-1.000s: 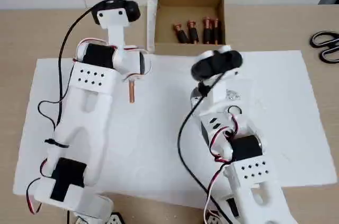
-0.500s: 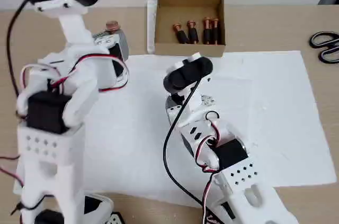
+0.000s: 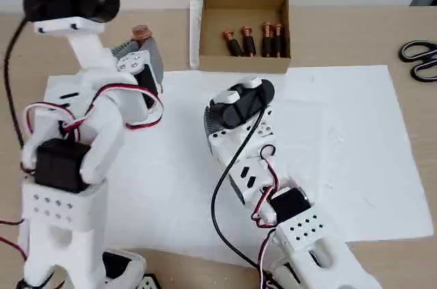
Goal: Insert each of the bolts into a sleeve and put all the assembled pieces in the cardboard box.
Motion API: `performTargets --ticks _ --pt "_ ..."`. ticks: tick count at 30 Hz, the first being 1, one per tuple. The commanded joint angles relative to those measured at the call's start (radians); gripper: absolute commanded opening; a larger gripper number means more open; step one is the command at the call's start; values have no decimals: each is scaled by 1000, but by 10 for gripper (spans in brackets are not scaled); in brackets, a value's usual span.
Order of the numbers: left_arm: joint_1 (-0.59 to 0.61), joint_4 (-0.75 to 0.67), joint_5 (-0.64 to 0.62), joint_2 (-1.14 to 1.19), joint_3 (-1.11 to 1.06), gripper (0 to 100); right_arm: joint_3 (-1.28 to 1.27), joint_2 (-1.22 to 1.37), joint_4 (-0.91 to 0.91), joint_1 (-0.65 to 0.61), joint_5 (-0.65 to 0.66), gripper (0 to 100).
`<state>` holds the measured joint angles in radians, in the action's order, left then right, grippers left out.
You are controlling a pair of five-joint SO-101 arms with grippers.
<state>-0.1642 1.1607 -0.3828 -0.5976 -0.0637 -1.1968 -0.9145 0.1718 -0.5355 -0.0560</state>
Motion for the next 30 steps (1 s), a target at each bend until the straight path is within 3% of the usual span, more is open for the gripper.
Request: performTargets --ticks 1,11,18,25,30 --pt "-12 -118 -9 -31 -68 5 -15 -30 -47 -24 6 4" --pt "-127 -456 -11 -32 -355 5 -57 -28 -44 -87 5 4" --pt "-130 -482 -40 -44 -432 5 -57 -25 -44 -84 5 4" --pt "-132 -486 -68 -209 -593 5 -58 -19 -42 -82 3 4" --pt "-132 -617 -64 -321 -743 5 -69 -19 -48 -82 3 4"
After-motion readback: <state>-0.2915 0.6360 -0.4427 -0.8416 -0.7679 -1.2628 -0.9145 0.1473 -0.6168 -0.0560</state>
